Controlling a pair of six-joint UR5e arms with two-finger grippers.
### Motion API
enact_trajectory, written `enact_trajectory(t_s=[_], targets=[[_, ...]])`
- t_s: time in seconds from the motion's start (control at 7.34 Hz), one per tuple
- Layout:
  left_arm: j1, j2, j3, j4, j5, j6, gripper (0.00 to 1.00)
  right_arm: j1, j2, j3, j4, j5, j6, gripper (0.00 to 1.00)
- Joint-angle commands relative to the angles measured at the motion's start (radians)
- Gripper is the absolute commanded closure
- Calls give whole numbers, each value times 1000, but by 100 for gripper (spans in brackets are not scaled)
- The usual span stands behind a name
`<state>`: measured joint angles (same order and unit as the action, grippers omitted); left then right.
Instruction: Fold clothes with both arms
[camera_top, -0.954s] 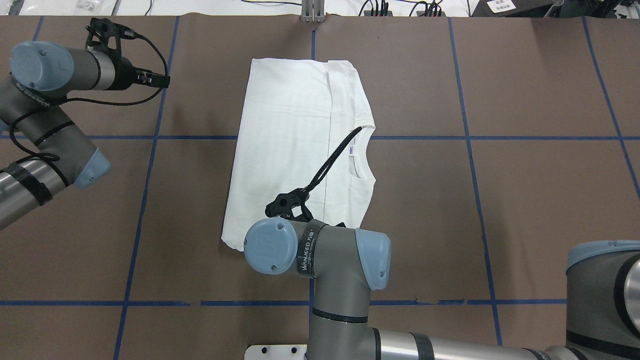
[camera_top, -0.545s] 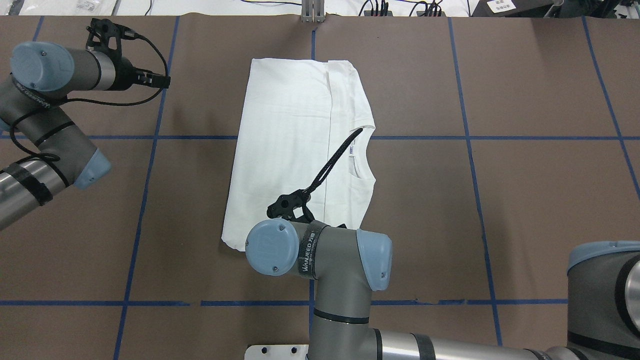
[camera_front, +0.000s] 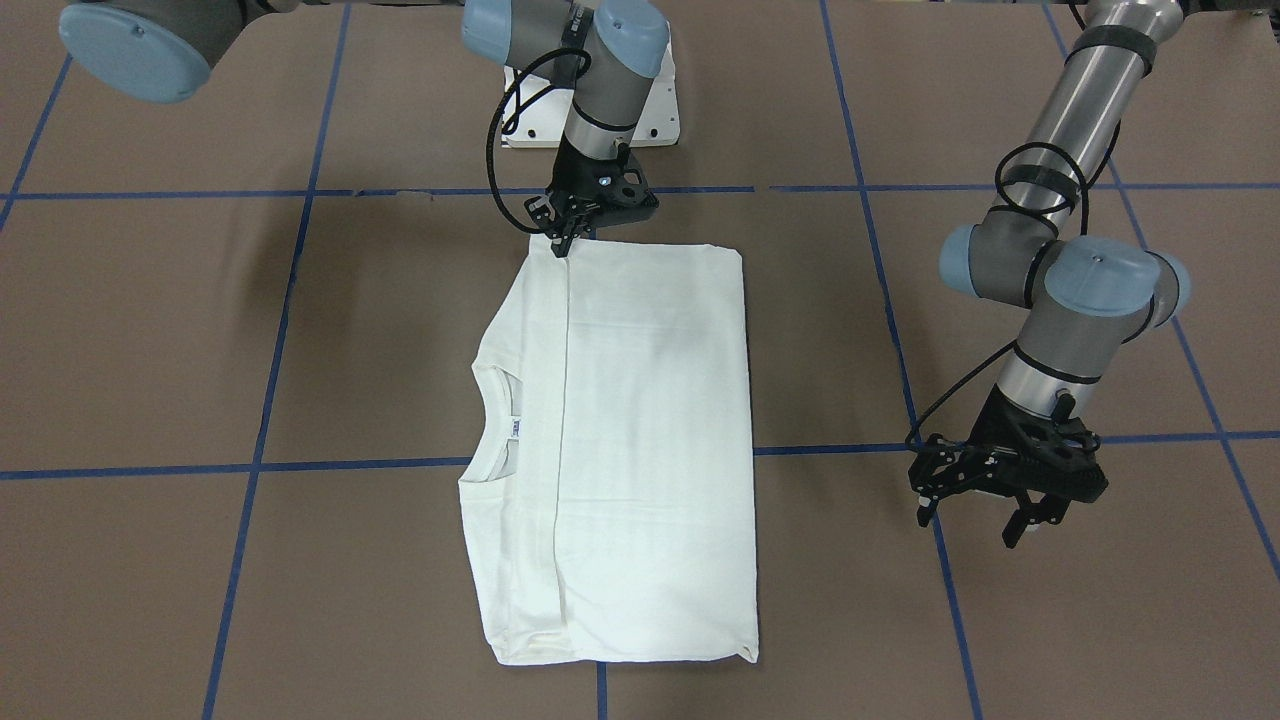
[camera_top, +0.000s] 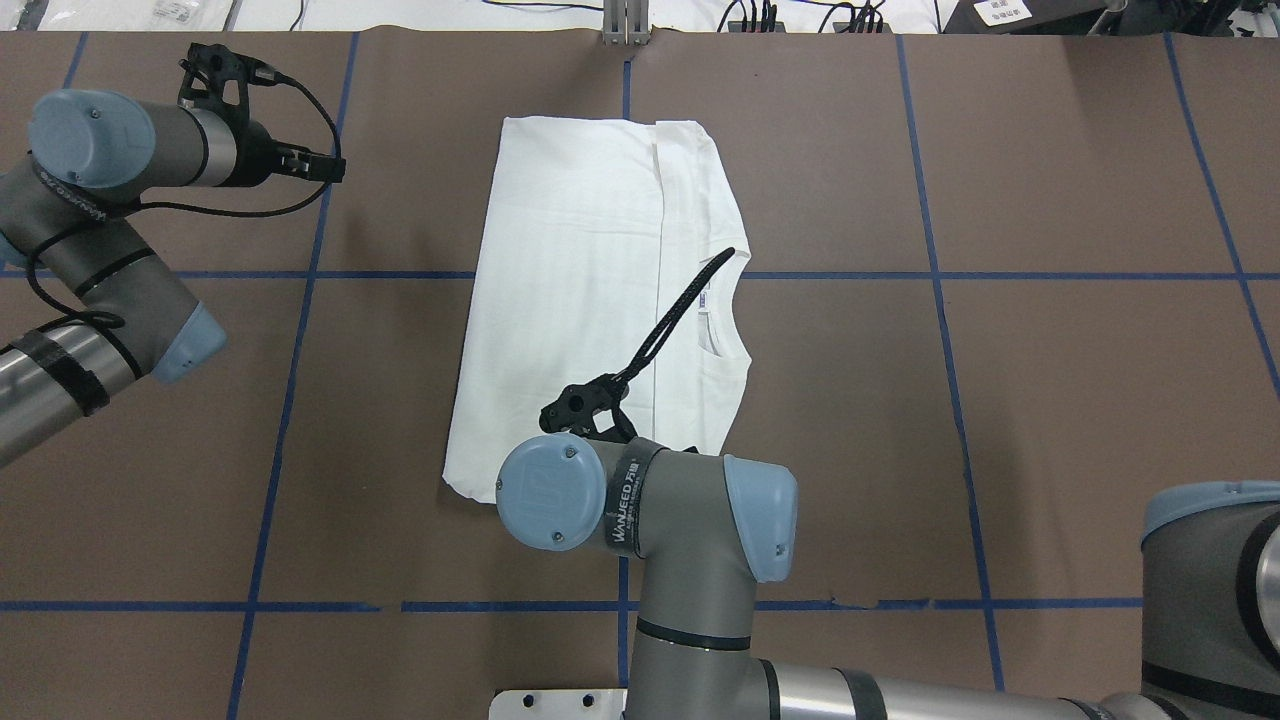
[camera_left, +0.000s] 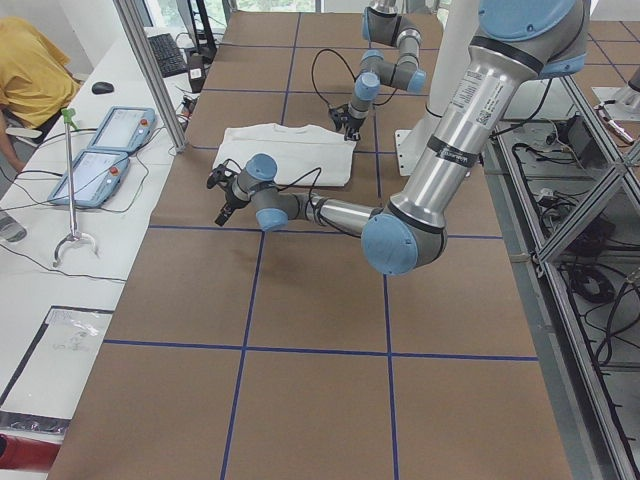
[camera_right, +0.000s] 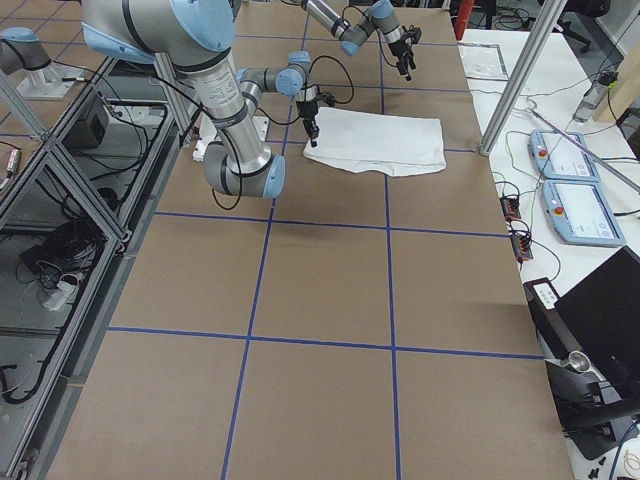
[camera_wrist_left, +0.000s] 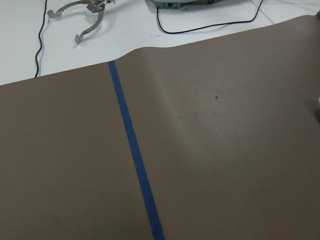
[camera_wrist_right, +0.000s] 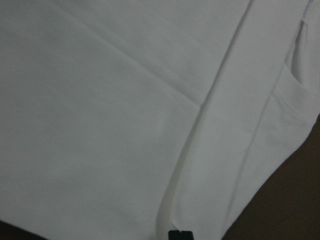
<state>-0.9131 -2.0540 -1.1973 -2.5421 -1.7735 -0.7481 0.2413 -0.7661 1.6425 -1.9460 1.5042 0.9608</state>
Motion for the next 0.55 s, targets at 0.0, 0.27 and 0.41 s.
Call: enact_trajectory(t_s=[0.0,0.27,0.41], targets=[[17,0,1,-19,0,-25,0,6,-149,196,-36,-1,4,100],[22,0,-1,-24,0,-43,0,12,-234,272,-38,-4,45,100],[23,2,-1,-24,0,-43,0,4,-257,272,-27,-4,123,46]])
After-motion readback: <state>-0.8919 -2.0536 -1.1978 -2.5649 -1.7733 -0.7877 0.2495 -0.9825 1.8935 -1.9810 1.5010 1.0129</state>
